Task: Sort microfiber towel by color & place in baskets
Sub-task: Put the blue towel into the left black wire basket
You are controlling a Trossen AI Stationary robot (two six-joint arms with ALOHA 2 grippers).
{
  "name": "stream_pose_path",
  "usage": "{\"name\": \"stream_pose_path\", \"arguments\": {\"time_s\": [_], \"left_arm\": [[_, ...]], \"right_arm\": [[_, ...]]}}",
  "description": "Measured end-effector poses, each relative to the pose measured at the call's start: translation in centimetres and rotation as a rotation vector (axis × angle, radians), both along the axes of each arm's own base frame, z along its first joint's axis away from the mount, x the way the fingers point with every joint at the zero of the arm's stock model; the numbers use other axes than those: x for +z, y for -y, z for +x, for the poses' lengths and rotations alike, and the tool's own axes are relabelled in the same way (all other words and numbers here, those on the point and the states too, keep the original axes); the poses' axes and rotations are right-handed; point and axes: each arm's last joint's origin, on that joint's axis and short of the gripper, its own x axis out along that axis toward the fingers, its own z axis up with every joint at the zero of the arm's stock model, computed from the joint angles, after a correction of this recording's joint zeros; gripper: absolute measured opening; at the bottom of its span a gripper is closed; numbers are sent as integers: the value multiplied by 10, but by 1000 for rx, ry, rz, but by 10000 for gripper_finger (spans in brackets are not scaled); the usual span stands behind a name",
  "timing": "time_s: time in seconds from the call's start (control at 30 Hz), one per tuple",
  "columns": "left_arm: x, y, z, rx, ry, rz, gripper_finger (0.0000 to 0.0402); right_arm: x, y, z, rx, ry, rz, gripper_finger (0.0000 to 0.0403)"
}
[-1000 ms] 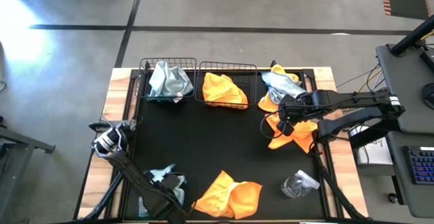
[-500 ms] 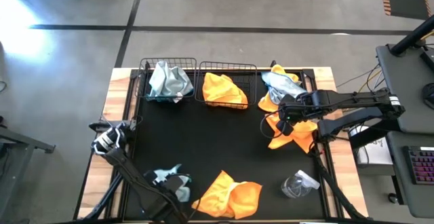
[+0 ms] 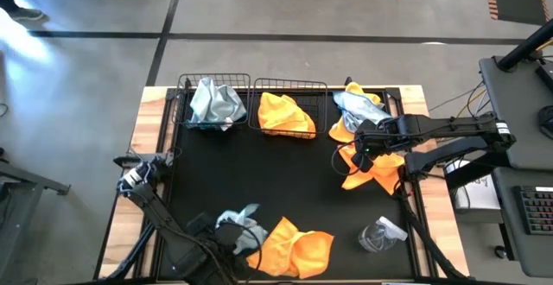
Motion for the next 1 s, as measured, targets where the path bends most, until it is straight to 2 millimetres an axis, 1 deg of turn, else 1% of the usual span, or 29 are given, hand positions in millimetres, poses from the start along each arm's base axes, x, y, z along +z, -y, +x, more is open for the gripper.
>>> {"name": "stream_pose_path", "arguments": {"time_s": [0.2,0.33,0.6,0.7,0.83,1.0], "left_arm": [[22,-7,10,-30,131,50,3],[34,-15,19,-60,179,86,3],[50,-42,40,-111,192,144,3],[58,-54,48,-90,229,183,3],[73,-68,56,-78,290,237,3],[95,-85,58,-103,354,355,3]], "right_arm": [[0,0,0,0,0,1,59],[0,0,0,0,-1,2,59],[0,0,0,0,0,2,59],[0,0,0,0,0,2,59],[0,0,0,0,0,2,59],[0,0,0,1,-1,2,59]]}}
